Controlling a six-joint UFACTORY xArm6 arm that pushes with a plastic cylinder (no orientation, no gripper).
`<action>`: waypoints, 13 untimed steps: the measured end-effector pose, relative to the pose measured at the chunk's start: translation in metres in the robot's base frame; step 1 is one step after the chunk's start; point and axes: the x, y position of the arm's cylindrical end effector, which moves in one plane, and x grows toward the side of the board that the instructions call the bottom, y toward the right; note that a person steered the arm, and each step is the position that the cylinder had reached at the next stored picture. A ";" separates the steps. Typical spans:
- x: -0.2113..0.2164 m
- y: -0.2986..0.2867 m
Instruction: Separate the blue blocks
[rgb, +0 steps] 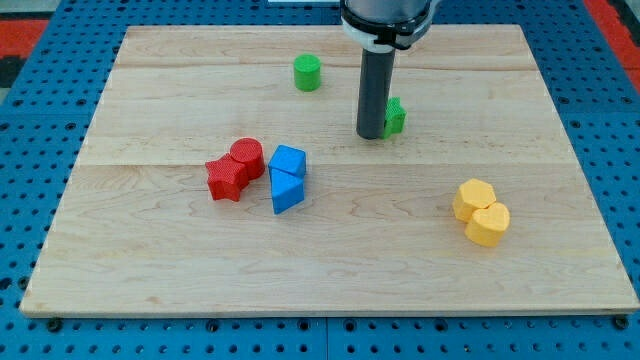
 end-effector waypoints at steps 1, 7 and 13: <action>0.000 -0.006; 0.161 -0.177; 0.030 -0.093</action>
